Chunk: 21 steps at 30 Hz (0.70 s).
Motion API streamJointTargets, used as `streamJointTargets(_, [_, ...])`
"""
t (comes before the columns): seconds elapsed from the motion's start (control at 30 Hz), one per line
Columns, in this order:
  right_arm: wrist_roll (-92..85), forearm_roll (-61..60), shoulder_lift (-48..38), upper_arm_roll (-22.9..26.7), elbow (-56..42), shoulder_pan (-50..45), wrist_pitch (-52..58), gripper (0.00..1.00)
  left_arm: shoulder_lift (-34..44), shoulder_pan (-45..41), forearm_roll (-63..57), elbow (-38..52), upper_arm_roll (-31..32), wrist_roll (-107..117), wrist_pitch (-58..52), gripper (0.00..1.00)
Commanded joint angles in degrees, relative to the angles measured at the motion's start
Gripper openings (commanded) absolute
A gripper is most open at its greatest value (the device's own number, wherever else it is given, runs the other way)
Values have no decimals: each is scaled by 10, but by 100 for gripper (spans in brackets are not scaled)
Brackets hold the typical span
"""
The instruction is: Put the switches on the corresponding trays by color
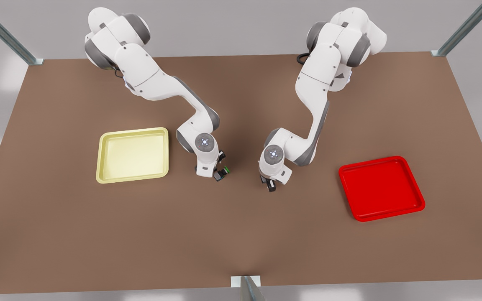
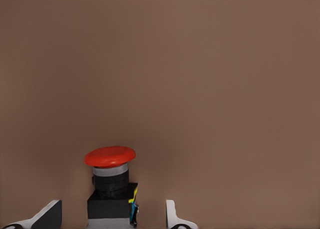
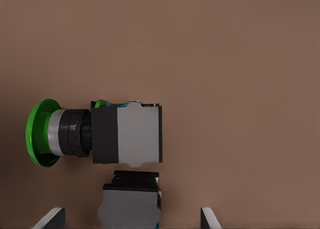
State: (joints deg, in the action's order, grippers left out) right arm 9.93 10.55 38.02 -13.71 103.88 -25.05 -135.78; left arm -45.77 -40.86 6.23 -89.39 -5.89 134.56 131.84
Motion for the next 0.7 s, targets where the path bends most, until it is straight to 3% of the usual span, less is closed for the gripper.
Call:
streamJointTargets(0.0, [0, 0, 0, 0, 0, 0, 0, 85, -1, -2, 2, 0, 0, 0, 0, 100])
streamJointTargets(0.1, [0, 0, 1, 0, 4, -4, 0, 64, -9, -2, 2, 12, 0, 0, -3, 100])
streamJointTargets(0.17, [0, 0, 1, 0, 3, -4, 0, 59, -9, -3, 2, 12, 0, 1, -3, 100])
streamJointTargets(0.2, [0, 0, 1, 0, 2, -4, 0, 58, -9, -3, 2, 11, 0, 0, -4, 100])
streamJointTargets(0.27, [0, 0, 2, 0, 0, -4, -1, 57, -8, -3, 2, 12, 0, 1, -4, 77])
streamJointTargets(0.33, [0, 0, 2, 0, 2, -4, -5, 57, -8, -3, 2, 11, 0, 0, -4, 70])
streamJointTargets(0.6, [-1, 0, 4, 0, 1, -4, -4, 56, -8, -4, 1, 11, -1, -1, -4, 67])
streamJointTargets(0.67, [-1, 0, 5, 0, 1, -4, -4, 55, -8, -3, 0, 11, -1, -1, -4, 62])
